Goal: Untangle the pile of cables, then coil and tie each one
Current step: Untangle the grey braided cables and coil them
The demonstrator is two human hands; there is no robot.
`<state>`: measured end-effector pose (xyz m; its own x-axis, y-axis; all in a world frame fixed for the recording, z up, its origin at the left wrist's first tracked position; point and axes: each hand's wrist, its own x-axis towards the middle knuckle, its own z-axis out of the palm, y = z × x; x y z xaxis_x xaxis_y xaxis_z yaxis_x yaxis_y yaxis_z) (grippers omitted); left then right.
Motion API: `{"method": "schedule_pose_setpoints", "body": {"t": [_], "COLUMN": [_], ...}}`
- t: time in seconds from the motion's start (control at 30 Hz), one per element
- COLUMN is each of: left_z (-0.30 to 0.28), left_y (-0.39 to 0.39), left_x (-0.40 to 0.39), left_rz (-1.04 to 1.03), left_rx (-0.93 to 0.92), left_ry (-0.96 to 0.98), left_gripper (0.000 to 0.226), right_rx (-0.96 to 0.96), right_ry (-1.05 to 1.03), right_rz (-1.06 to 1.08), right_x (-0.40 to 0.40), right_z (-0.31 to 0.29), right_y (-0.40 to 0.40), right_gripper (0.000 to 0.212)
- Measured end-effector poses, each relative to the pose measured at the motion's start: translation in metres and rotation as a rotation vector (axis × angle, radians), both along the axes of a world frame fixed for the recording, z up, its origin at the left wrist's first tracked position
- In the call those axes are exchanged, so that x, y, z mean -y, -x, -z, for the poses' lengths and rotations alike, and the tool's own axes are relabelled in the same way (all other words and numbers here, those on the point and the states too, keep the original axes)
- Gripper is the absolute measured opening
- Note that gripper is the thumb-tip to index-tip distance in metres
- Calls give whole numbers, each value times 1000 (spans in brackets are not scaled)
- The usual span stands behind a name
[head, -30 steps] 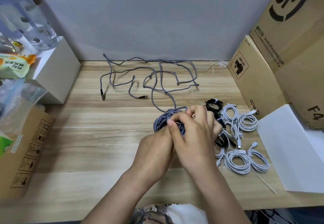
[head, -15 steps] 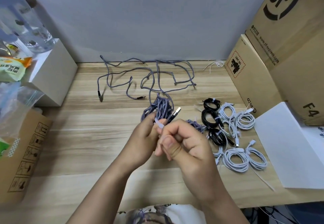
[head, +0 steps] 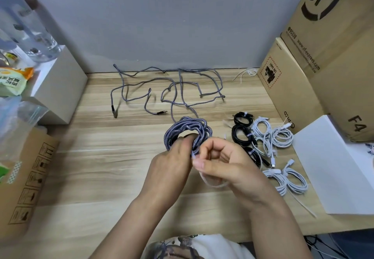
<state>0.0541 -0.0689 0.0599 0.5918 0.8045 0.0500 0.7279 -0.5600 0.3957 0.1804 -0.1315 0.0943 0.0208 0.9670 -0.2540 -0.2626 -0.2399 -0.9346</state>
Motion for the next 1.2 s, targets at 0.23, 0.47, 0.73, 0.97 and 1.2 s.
{"method": "schedule_pose_setpoints", "body": {"t": [0.23,0.47,0.73,0.97,1.2], "left_z": [-5,9,13,6,-1], "left_y": [2,0,0,-6,3], "left_x": [-8,-8,-7,-3,-9], "left_rz": [130,-18,-62,-134,-21], "left_rx": [45,257,456,730,791], "left_ry": [-91,102,397,756,1125], "left_gripper": [45,54,31,6,9], "right_rx": [-9,-106,-31,30,7], "right_ry": [122,80,87,56,94], "right_rz": [-10,119,204,248,135], "right_x": [0,-2,-3,-6,-4], "right_z": [6,22,21,15,11], "right_y": [3,9,18,26,15], "right_gripper": [37,15,28,59,65]}}
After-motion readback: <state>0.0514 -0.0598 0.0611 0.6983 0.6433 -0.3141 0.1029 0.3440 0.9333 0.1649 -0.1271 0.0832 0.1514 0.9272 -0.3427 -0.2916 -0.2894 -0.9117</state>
